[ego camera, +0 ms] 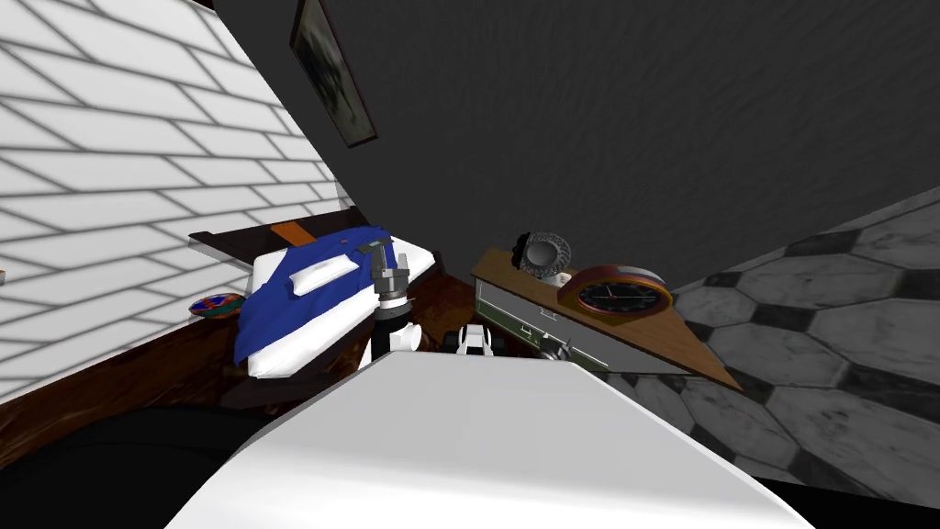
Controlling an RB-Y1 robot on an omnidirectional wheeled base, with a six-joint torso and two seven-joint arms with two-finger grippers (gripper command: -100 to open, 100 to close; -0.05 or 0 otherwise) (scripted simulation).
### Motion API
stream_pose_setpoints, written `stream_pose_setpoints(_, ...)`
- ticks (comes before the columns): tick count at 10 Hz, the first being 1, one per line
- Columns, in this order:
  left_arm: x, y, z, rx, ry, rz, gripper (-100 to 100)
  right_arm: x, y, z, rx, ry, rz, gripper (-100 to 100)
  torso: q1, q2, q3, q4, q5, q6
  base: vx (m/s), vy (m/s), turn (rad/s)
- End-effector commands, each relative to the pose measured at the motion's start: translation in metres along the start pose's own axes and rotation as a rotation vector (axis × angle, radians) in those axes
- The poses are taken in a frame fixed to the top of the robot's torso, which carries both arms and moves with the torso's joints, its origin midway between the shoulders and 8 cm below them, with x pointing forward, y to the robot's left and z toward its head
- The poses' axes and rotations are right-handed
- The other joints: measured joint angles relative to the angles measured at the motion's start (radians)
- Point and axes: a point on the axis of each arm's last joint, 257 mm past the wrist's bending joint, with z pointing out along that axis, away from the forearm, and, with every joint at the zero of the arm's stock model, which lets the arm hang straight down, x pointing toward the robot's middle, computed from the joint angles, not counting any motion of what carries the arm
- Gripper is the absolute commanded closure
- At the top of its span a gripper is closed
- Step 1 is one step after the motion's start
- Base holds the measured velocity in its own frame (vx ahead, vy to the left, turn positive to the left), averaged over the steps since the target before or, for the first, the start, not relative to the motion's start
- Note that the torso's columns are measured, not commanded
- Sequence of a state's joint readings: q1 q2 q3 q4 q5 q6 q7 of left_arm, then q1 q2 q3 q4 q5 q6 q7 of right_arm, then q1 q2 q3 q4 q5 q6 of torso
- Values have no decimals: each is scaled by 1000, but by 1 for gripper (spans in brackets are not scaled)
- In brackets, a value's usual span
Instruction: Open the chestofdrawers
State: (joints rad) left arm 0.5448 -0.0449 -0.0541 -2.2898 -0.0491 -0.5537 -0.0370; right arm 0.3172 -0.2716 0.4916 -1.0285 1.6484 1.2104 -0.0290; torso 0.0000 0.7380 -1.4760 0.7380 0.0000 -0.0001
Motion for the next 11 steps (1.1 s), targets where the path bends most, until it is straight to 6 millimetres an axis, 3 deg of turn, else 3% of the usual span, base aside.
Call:
stream_pose_setpoints(1, 0, 0, 0, 0, 0, 0, 0, -3, -10, -4, 45, -59, -74, -100, -1, 0, 0, 0, 0, 0, 11, 19, 99)
stream_pose_setpoints(11, 0, 0, 0, 0, 0, 0, 0, -31, -38, -23, 171, -307, -288, -100, 0, 0, 0, 0, 0, 0, 11, 20, 79)
